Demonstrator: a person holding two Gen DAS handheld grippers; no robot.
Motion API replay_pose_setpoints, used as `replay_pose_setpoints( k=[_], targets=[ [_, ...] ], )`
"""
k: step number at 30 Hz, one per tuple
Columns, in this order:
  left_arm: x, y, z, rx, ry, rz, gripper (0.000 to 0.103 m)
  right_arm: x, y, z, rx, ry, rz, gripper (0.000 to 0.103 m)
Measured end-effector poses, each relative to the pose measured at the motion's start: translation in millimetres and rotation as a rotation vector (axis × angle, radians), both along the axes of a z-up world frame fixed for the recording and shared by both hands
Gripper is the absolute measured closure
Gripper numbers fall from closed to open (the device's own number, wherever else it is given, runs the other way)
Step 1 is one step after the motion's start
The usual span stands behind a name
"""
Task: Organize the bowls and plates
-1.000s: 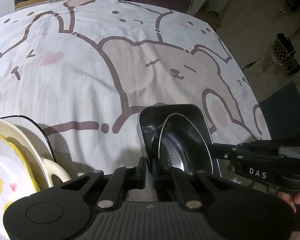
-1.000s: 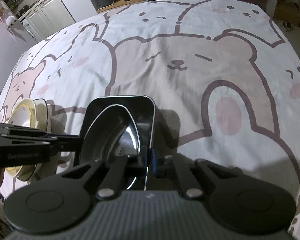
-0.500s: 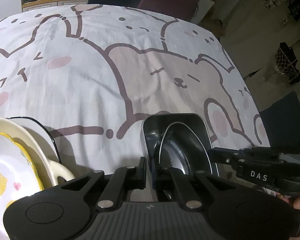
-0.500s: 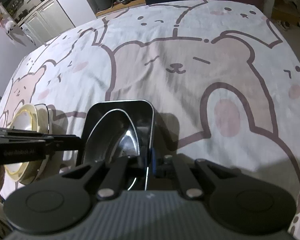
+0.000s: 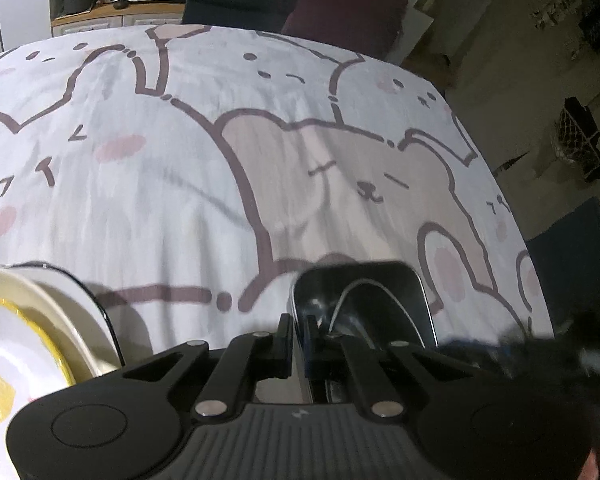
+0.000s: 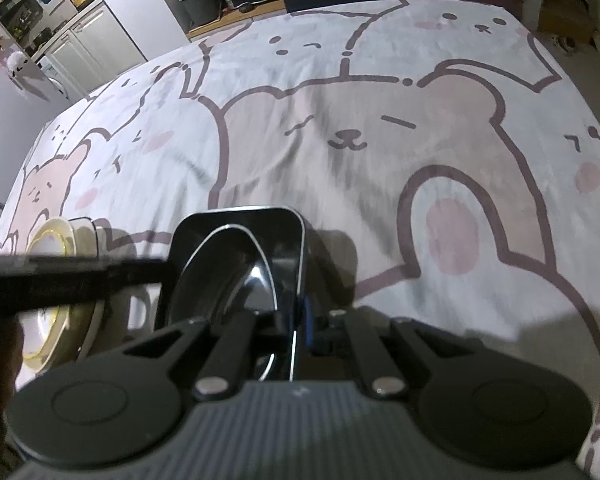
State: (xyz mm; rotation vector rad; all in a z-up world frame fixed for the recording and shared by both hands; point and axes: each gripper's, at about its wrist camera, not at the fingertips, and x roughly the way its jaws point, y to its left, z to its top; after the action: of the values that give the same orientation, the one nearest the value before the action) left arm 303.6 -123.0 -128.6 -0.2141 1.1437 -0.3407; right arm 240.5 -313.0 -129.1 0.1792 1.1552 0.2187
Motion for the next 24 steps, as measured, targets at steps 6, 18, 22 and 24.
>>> replay_pose_setpoints(
  k=[6,18,22,24],
  targets=[
    [14.6,-14.4,-1.8,0.077,-0.053,-0.085,0.098,-42.2,-20.0,4.1,0.087,-0.001,-0.173,0.077],
    [22.2,-20.5,-9.7,0.127,-0.07,-0.136,0.093,-85.6,-21.6,-21.8,0.309,0.044,-0.495,0.082],
    [20.5,-15.1,-9.3,0.133,-0.059,-0.132,0.09,-77.8,-15.1,-25.7,0.295,0.039,-0.461,0.084],
    [17.0,-13.5,-8.7,0.146,-0.056,-0.141,0.09,-73.9,-12.9,-24.4,0.263,0.021,-0.427,0.094]
  ],
)
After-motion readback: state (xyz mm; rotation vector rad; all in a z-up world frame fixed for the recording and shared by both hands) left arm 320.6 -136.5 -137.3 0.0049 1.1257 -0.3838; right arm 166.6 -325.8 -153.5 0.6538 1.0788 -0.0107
